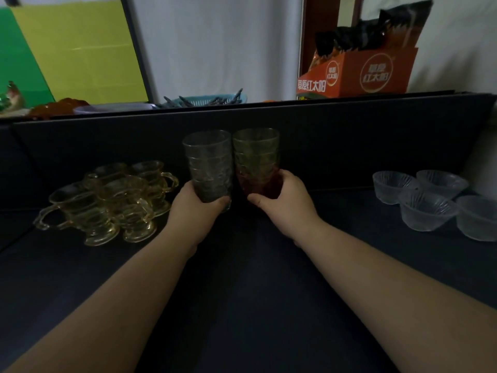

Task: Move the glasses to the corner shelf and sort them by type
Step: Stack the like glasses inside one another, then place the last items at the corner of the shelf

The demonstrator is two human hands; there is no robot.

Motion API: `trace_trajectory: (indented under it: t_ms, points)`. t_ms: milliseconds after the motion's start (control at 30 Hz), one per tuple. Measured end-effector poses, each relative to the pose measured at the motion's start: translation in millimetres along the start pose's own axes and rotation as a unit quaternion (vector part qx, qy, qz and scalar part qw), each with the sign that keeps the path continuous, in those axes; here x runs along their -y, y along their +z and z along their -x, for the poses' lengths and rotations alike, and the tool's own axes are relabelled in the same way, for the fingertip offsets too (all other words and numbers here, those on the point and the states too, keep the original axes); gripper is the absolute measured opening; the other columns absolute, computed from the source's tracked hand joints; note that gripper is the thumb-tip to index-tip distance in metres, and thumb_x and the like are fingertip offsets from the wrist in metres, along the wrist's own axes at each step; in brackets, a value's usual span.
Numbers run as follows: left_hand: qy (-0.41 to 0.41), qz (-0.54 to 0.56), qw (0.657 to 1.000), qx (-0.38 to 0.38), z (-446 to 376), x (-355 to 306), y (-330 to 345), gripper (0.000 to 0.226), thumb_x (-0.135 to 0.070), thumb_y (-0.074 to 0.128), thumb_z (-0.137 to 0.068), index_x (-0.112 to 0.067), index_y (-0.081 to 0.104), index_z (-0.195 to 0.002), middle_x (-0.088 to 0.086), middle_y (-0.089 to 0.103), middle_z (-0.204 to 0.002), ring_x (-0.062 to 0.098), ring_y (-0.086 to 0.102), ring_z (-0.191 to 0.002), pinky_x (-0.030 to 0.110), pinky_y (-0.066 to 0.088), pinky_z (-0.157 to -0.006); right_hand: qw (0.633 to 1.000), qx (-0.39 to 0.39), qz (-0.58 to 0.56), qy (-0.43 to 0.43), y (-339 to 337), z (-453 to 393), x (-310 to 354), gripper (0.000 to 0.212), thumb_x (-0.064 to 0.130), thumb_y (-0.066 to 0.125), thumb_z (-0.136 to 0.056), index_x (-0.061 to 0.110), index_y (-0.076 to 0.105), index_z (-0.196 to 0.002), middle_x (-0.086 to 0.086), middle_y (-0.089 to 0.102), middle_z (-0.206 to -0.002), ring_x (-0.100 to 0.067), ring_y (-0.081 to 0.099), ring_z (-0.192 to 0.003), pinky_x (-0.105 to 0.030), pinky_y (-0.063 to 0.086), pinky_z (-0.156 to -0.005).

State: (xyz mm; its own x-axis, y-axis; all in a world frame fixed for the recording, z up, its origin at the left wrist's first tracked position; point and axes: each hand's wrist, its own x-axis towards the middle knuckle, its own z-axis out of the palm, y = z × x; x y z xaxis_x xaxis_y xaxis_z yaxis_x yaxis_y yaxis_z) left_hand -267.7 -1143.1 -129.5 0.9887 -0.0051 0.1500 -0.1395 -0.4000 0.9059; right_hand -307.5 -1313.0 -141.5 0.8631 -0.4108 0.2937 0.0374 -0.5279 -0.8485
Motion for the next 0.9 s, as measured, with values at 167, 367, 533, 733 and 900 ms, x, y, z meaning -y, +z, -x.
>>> trace_trajectory:
  t_ms: [167,367,533,733,900]
  points:
    - [-0.001,-0.003,0.999,0.034,10,-1,-7,0.079,-0.026,0.078,-0.079,-0.024,0.034,-0.145,0.000,0.050,-0.139,0.019,0.052,-0.120,0.030,0.044,-0.082,0.999,-0.002,0.036,0.021,-21,20,12,0.089,0.040,0.081,-0.079,0.018,0.035,-0.152,-0.003,0.045,-0.147,-0.020,0.048,-0.132,-0.037,0.043,-0.107]
    - [0.022,-0.036,0.996,0.080,49,-21,-14,0.100,-0.026,0.080,-0.078,-0.033,0.014,-0.152,0.006,0.017,-0.158,0.031,0.035,-0.135,0.048,0.037,-0.104,0.995,0.024,0.095,-0.010,-82,71,29,0.083,0.041,0.077,-0.082,0.023,0.036,-0.152,0.006,0.052,-0.137,-0.007,0.052,-0.121,-0.030,0.047,-0.100]
    - [0.092,-0.112,0.981,0.133,89,-40,-4,0.105,-0.033,0.077,-0.079,-0.028,0.005,-0.156,0.000,0.002,-0.161,0.027,0.019,-0.144,0.045,0.025,-0.113,0.970,-0.040,0.233,-0.062,-150,116,22,0.070,0.046,0.073,-0.083,0.026,0.048,-0.144,0.015,0.053,-0.126,0.001,0.052,-0.112,-0.021,0.046,-0.097]
    - [0.314,-0.177,0.894,0.266,135,-75,45,0.088,-0.051,0.068,-0.080,-0.036,0.020,-0.152,-0.022,0.011,-0.154,0.004,0.014,-0.141,0.027,0.020,-0.112,0.937,-0.080,0.335,-0.061,-234,146,2,0.055,0.051,0.067,-0.076,0.025,0.061,-0.125,0.013,0.055,-0.110,-0.004,0.052,-0.099,-0.023,0.042,-0.086]
    - [0.382,-0.213,0.843,0.312,141,-121,126,0.085,-0.056,0.062,-0.083,-0.033,0.021,-0.153,-0.016,0.012,-0.158,0.008,0.012,-0.144,0.034,0.019,-0.117,0.914,-0.073,0.398,-0.026,-287,126,-28,0.069,0.053,0.065,-0.076,0.021,0.054,-0.136,0.002,0.053,-0.120,-0.017,0.052,-0.113,-0.030,0.042,-0.092]
